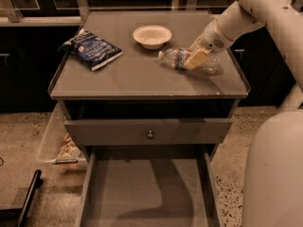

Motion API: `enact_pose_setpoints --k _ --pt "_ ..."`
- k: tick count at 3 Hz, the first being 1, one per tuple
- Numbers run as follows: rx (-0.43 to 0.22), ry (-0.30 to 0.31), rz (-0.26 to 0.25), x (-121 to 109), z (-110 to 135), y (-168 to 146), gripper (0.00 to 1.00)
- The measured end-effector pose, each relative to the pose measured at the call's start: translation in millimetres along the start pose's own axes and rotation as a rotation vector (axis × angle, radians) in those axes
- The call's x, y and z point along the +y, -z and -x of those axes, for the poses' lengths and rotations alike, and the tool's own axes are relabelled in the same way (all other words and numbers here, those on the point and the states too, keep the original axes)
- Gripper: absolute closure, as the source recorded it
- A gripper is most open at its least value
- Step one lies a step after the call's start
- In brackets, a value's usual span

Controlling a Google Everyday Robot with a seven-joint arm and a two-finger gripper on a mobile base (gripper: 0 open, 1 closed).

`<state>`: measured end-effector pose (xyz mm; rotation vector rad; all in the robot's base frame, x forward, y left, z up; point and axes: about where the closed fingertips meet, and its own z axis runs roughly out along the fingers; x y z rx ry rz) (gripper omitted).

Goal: Place water bottle into middle drawer

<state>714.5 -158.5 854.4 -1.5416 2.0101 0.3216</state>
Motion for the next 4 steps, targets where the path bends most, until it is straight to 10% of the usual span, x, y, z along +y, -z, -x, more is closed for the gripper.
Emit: enact_pose_setpoints --k 4 --pt "-0.065 0.109 -0.006 58.3 -8.2 57.9 1.00"
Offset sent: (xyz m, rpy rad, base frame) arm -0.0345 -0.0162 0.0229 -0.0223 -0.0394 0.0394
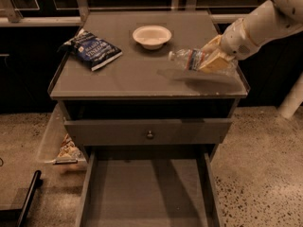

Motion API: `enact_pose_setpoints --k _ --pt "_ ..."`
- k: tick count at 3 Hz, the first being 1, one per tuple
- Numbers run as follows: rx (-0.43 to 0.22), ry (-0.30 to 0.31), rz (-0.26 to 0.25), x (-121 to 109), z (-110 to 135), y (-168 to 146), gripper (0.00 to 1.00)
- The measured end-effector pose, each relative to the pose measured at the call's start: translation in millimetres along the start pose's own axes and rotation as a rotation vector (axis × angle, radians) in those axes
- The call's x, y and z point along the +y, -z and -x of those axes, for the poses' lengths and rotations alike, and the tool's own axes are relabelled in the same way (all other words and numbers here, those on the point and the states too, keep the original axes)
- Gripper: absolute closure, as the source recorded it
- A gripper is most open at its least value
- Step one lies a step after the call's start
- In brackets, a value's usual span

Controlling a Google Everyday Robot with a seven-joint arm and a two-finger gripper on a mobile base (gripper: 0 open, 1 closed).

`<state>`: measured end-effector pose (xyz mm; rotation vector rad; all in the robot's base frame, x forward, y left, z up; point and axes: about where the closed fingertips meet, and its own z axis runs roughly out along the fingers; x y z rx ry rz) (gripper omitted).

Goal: Place water bottle into middle drawer

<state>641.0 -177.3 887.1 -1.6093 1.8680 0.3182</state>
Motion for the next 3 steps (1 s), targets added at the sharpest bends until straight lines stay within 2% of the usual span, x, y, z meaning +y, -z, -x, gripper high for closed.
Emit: enact_pose_setpoints --k 1,2,3 --pt "-0.026 0.074 -0.023 40.9 -5.8 15.4 1.00" --pt "-0.039 0.114 -0.012 90.8 -26.5 13.6 1.00" --pt "-0.036 0.124 -0.003 137.5 -50.9 9.9 1.00"
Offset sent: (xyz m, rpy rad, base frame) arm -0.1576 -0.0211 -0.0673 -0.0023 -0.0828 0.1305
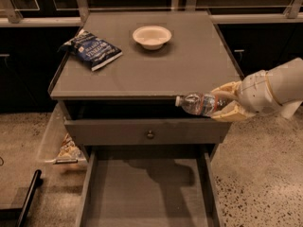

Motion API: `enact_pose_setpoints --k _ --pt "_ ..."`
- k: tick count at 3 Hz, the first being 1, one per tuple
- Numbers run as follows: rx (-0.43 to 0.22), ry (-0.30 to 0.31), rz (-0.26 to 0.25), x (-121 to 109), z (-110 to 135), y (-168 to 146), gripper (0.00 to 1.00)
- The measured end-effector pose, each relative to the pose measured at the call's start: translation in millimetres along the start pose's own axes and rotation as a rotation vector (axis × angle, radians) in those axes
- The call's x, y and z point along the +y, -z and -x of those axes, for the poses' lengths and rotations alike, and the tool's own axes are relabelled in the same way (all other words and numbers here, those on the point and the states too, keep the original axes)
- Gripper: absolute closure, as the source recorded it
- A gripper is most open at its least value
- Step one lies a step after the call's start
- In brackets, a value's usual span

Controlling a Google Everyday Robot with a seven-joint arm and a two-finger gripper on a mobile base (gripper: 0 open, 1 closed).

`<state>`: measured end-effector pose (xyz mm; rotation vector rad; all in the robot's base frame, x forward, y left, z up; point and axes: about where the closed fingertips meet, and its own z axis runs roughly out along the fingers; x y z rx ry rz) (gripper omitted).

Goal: Place water bottle into middle drawer

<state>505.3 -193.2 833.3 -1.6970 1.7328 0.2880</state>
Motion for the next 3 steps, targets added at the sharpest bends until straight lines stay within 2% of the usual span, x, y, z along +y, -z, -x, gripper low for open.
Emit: enact_pose_setpoints --k 1,2,3 --pt "0.007 -0.011 0.022 41.0 -19.5 -10.5 1.00" --pt "0.004 -0.062 0.054 68.1 -43.3 -29.6 1.00" --pt "0.000 -0.068 0.059 68.5 -45.0 -32.8 1.00"
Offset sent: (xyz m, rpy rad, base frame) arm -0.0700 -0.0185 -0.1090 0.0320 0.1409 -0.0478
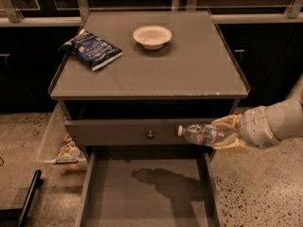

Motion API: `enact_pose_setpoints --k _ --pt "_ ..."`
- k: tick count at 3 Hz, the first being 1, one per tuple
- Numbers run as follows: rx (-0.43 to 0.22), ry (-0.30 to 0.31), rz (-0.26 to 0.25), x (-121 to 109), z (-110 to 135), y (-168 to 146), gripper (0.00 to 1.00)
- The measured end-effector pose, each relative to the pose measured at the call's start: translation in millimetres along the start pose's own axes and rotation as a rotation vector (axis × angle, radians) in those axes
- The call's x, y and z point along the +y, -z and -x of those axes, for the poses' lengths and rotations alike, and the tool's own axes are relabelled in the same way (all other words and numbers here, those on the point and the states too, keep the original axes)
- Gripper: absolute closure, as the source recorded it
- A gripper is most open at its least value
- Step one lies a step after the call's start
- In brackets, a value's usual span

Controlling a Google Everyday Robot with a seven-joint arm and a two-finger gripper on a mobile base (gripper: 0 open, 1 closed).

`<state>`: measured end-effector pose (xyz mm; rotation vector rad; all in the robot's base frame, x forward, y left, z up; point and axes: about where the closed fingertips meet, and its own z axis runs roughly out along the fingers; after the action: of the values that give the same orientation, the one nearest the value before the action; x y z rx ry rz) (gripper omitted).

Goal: Place water bottle into middle drawer

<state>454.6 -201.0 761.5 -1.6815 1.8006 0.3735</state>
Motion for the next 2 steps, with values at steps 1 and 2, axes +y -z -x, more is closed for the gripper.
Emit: enact_pose_setpoints --k 1,2 --pt "-0.028 -0.042 0.026 8.5 -25.3 -30.4 1.00" --pt "-0.046 -0.054 0.032 14.5 -55.3 -69.0 1.00"
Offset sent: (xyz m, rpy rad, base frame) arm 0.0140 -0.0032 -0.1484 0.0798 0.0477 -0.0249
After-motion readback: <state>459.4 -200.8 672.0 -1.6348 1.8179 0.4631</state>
